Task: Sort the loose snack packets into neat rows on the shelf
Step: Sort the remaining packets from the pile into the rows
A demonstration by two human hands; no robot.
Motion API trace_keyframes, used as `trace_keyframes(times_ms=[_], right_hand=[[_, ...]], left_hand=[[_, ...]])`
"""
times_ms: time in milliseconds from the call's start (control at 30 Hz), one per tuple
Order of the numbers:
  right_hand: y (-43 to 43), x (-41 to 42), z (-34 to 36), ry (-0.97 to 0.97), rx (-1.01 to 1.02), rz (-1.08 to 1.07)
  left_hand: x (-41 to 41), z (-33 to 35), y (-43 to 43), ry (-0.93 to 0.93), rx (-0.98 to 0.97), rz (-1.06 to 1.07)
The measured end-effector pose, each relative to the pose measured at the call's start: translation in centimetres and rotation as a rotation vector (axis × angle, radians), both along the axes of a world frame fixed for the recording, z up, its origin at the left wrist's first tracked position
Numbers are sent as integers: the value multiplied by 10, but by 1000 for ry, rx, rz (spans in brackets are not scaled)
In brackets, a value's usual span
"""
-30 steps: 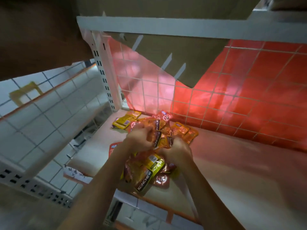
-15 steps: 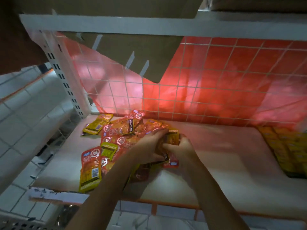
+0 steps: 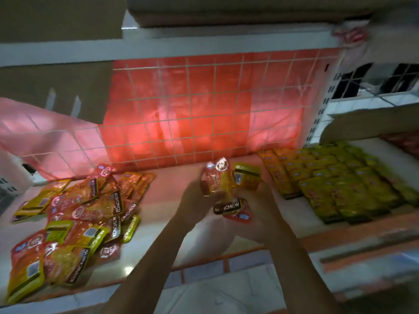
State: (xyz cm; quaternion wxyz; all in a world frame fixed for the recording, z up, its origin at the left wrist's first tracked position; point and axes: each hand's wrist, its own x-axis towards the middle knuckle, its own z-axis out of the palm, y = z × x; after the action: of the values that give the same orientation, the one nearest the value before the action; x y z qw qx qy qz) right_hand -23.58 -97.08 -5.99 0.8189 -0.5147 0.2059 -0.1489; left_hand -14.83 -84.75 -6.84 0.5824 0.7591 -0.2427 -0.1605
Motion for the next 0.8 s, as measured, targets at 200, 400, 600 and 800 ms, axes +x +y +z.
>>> trace_keyframes(times_ms=[200, 400, 600, 800], right_hand=[[-105, -81, 2, 38, -69, -247], [-209, -175, -3, 86, -115, -285], [-282, -235, 3, 79, -181, -422], [-350, -268, 9, 127, -248, -407]], left_hand=[[-80, 0, -101, 309, -256, -5], [-158, 4, -197, 401, -244, -41], [-208, 11, -280, 370, -164, -114], [-220, 15, -365, 346, -99, -160]])
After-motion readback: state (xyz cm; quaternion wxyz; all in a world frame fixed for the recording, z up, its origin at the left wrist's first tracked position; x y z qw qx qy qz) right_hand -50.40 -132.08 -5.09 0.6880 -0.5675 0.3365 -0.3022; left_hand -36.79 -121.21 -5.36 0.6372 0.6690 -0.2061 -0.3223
